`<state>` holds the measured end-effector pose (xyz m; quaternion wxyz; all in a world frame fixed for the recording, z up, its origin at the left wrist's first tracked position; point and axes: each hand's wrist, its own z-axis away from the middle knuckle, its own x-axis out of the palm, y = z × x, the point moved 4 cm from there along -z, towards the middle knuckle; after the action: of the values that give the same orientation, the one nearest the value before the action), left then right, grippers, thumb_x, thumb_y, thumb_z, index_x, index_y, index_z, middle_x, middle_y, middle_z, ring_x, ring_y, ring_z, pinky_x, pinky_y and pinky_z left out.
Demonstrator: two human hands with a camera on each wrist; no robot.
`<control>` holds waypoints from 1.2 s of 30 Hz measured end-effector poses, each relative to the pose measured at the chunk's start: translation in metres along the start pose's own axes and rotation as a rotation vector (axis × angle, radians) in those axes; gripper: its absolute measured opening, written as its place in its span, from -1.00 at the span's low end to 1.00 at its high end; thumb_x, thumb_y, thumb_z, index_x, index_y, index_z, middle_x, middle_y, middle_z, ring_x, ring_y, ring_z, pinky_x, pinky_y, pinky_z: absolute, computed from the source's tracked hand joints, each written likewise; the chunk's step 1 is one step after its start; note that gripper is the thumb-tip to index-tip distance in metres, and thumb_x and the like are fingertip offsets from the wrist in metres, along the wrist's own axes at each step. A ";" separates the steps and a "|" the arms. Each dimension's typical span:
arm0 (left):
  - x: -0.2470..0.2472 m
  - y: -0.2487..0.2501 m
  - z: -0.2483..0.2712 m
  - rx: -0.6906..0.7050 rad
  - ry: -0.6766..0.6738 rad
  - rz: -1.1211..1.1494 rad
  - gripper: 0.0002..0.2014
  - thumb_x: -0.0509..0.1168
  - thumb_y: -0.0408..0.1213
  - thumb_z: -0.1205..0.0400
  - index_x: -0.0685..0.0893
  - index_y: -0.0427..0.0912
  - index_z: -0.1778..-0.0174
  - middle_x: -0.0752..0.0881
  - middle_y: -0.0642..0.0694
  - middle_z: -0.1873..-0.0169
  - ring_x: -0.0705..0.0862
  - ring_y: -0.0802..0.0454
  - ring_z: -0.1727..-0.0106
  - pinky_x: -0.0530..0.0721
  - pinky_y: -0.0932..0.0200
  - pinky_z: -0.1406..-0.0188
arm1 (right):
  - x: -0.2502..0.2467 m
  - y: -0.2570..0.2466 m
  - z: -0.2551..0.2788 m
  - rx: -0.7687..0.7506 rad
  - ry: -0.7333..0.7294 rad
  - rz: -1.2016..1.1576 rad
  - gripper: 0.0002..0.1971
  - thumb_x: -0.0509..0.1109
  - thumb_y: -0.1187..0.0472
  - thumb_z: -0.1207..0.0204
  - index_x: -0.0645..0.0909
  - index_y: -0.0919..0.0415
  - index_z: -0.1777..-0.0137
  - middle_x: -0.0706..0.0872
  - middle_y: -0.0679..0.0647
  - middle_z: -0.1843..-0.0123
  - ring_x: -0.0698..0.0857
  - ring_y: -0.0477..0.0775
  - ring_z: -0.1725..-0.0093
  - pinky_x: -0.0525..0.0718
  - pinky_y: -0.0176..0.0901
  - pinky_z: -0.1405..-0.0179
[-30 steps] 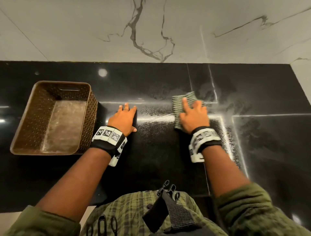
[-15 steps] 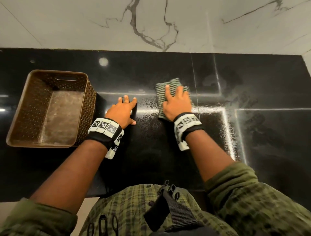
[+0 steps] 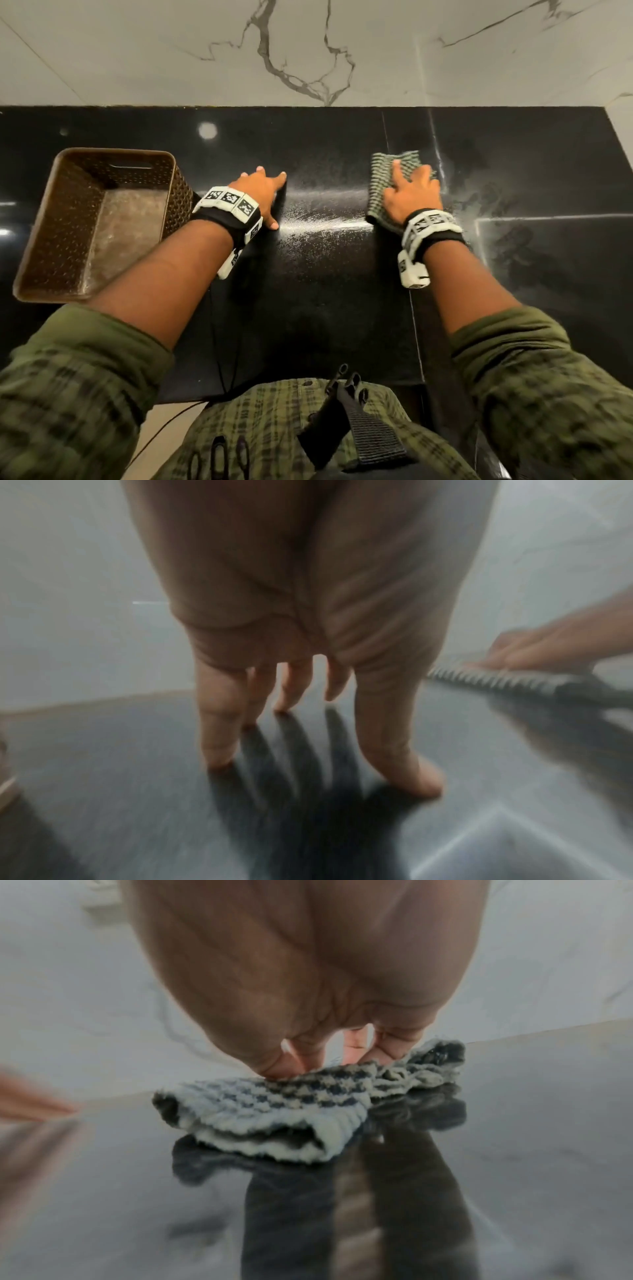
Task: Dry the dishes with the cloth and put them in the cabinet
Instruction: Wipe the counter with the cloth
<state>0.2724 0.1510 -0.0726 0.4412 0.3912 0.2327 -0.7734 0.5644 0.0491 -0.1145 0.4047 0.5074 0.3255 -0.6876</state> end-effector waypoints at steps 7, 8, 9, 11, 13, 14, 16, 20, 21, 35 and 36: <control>0.002 0.006 -0.015 0.014 -0.052 0.000 0.31 0.74 -0.05 -0.32 -0.08 0.03 -0.80 0.27 -0.50 -0.60 0.43 -0.62 -0.50 0.58 -0.43 -0.39 | -0.012 -0.005 -0.009 0.030 0.043 0.174 -0.33 -0.01 -0.02 -0.74 -0.04 0.17 -0.80 0.12 0.53 -0.72 0.10 0.45 -0.74 0.23 0.31 -0.65; 0.001 0.008 -0.015 0.013 -0.057 0.000 0.31 0.73 -0.08 -0.34 -0.09 0.00 -0.81 0.29 -0.51 -0.60 0.43 -0.61 -0.51 0.56 -0.40 -0.40 | -0.014 -0.025 -0.006 -0.029 0.068 0.182 -0.34 -0.01 -0.01 -0.74 -0.03 0.17 -0.80 0.15 0.51 -0.72 0.13 0.43 -0.73 0.28 0.29 -0.62; 0.000 0.010 -0.015 0.009 -0.063 -0.001 0.31 0.73 -0.10 -0.35 -0.10 -0.03 -0.81 0.28 -0.53 -0.60 0.42 -0.61 -0.52 0.52 -0.39 -0.42 | -0.014 -0.047 -0.005 -0.094 0.084 0.188 -0.34 -0.01 0.00 -0.74 -0.03 0.16 -0.80 0.18 0.47 -0.72 0.15 0.41 -0.72 0.32 0.27 -0.60; 0.000 0.011 -0.016 -0.009 -0.075 0.015 0.32 0.73 -0.14 -0.35 -0.12 -0.04 -0.81 0.22 -0.55 -0.63 0.37 -0.65 -0.55 0.49 -0.40 -0.46 | -0.009 -0.095 -0.006 -0.224 0.093 0.203 -0.33 -0.02 -0.01 -0.72 -0.03 0.14 -0.80 0.22 0.40 -0.72 0.18 0.40 -0.71 0.36 0.23 -0.56; 0.002 0.009 -0.017 -0.016 -0.071 0.028 0.30 0.73 -0.15 -0.35 -0.09 -0.02 -0.81 0.23 -0.55 -0.63 0.37 -0.66 -0.56 0.49 -0.40 -0.45 | -0.001 -0.141 -0.011 -0.332 0.069 0.175 -0.32 -0.02 -0.05 -0.70 -0.02 0.08 -0.80 0.20 0.41 -0.73 0.21 0.42 -0.69 0.37 0.24 -0.56; 0.003 0.008 -0.017 -0.013 -0.061 0.025 0.28 0.73 -0.15 -0.35 -0.04 -0.03 -0.81 0.26 -0.54 -0.61 0.39 -0.64 -0.54 0.50 -0.39 -0.45 | 0.001 -0.158 -0.012 -0.357 0.050 0.146 -0.32 -0.01 -0.07 -0.69 0.01 0.05 -0.80 0.18 0.41 -0.72 0.25 0.44 -0.66 0.36 0.25 -0.56; 0.005 0.007 -0.018 0.001 -0.042 0.012 0.23 0.74 -0.14 -0.33 0.05 -0.05 -0.79 0.30 -0.53 -0.58 0.43 -0.63 -0.51 0.51 -0.38 -0.45 | 0.001 -0.176 -0.012 -0.381 0.046 0.132 -0.33 0.01 -0.07 -0.70 0.04 0.02 -0.80 0.17 0.41 -0.72 0.27 0.42 -0.64 0.32 0.25 -0.58; 0.008 0.008 -0.022 0.008 -0.039 -0.005 0.29 0.72 -0.12 -0.35 -0.08 -0.03 -0.81 0.27 -0.54 -0.59 0.41 -0.64 -0.51 0.51 -0.38 -0.43 | -0.012 -0.152 -0.029 -0.401 0.103 0.207 -0.37 -0.04 -0.03 -0.75 -0.01 0.01 -0.81 0.23 0.39 -0.71 0.22 0.32 -0.69 0.22 0.21 -0.61; 0.009 0.008 -0.024 0.008 -0.041 0.002 0.30 0.72 -0.11 -0.35 -0.10 -0.03 -0.81 0.26 -0.55 -0.59 0.40 -0.65 -0.51 0.51 -0.38 -0.43 | -0.016 -0.135 -0.040 -0.373 0.103 0.208 -0.37 -0.05 -0.03 -0.76 -0.03 -0.01 -0.81 0.22 0.39 -0.72 0.21 0.34 -0.69 0.21 0.23 -0.62; 0.015 0.002 -0.034 -0.010 -0.039 0.008 0.34 0.75 -0.08 -0.29 -0.09 0.08 -0.79 0.24 -0.53 -0.60 0.39 -0.68 -0.52 0.55 -0.47 -0.43 | -0.037 0.116 -0.069 0.178 -0.007 0.173 -0.36 -0.11 0.01 -0.72 -0.10 -0.07 -0.81 0.10 0.41 -0.76 0.08 0.42 -0.73 0.09 0.34 -0.67; 0.015 0.002 -0.034 -0.009 -0.033 0.005 0.34 0.76 -0.06 -0.27 -0.08 0.09 -0.79 0.27 -0.51 -0.58 0.42 -0.67 -0.49 0.58 -0.47 -0.40 | -0.035 0.125 -0.058 0.207 -0.011 0.158 -0.37 -0.09 0.01 -0.73 -0.09 -0.09 -0.81 0.08 0.40 -0.76 0.11 0.46 -0.71 0.09 0.33 -0.68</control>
<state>0.2832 0.1662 -0.1047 0.4486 0.3767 0.2279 -0.7778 0.7057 0.0489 -0.1014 0.4047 0.5668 0.2096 -0.6863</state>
